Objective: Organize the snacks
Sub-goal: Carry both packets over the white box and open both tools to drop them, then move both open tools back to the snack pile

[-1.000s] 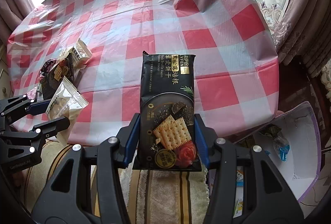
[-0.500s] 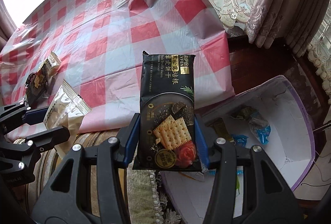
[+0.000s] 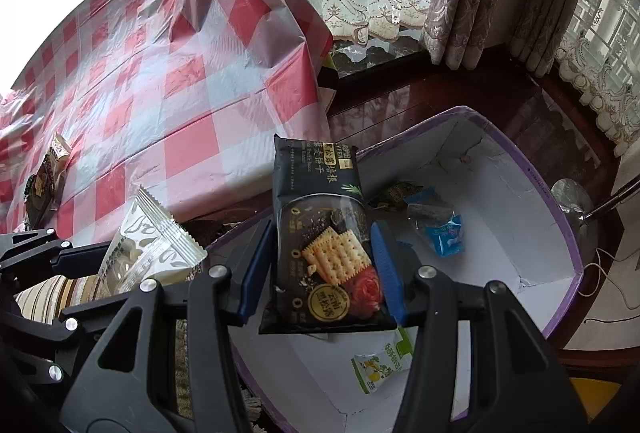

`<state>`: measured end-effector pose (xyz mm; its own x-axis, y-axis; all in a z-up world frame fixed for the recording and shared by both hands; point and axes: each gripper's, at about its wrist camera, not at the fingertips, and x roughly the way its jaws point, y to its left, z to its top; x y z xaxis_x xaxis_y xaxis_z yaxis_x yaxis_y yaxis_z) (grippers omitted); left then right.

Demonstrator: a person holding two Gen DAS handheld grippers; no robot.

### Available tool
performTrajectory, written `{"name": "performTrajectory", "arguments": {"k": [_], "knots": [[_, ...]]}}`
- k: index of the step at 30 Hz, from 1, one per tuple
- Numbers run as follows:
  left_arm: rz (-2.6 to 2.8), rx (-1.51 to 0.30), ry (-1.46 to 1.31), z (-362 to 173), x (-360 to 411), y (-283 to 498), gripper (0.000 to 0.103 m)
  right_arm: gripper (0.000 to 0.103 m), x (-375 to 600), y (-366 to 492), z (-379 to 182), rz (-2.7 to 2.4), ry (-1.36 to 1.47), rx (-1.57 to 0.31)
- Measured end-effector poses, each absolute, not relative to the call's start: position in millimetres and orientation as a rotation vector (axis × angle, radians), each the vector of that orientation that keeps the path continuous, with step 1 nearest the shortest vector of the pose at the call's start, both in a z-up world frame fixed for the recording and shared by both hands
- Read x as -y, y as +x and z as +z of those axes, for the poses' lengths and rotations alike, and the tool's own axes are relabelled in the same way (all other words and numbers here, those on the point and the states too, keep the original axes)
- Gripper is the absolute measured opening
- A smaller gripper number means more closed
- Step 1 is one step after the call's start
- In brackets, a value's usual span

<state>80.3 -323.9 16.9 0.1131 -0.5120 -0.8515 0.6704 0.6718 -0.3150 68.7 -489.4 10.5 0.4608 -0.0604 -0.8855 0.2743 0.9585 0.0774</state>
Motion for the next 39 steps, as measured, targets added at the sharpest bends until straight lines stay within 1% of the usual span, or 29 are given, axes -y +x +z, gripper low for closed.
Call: {"name": "performTrajectory", "arguments": {"k": [5,7,8,9,10,11,12,15,18,23,26,27,29,32,39], "knots": [[-0.911,-1.178,0.162,16,342,78,0.043,0.054,505,63,16,-0.249,0.231,-1.056],[-0.912,-1.179,0.146,17,346,78,0.046,0.054,509,62,16,-0.261,0.239,-1.052],[-0.913,-1.179,0.133,17,346,80,0.050,0.054,511,62,17,-0.267,0.243,-1.051],[-0.904,-1.173,0.123,18,345,80,0.058,0.056,512,62,17,-0.274,0.245,-1.050],[-0.889,-1.157,0.118,19,344,80,0.061,0.058,513,63,17,-0.281,0.244,-1.050],[-0.878,-1.134,0.111,20,342,81,0.063,0.064,512,63,17,-0.288,0.238,-1.049],[-0.873,-1.115,0.101,23,339,81,0.063,0.068,511,64,18,-0.295,0.230,-1.044],[-0.875,-1.064,0.055,28,332,83,0.063,0.074,509,64,23,-0.318,0.197,-1.027],[-0.855,-1.037,0.049,32,328,85,0.063,0.079,505,66,29,-0.339,0.168,-1.005],[-0.776,-0.958,0.116,44,317,85,0.063,0.085,501,68,43,-0.413,0.120,-0.953],[-0.716,-0.886,0.138,53,306,84,0.063,0.086,494,68,54,-0.479,0.082,-0.891],[-0.696,-0.872,0.143,54,303,85,0.063,0.088,490,69,58,-0.495,0.060,-0.872],[-0.662,-0.854,0.135,57,293,88,0.063,0.090,482,71,65,-0.492,0.019,-0.840],[-0.623,-0.841,0.105,58,276,91,0.063,0.091,470,73,74,-0.472,0.008,-0.803],[-0.492,-0.821,-0.011,61,225,99,0.063,0.091,435,83,79,-0.274,0.086,-0.841]]}}
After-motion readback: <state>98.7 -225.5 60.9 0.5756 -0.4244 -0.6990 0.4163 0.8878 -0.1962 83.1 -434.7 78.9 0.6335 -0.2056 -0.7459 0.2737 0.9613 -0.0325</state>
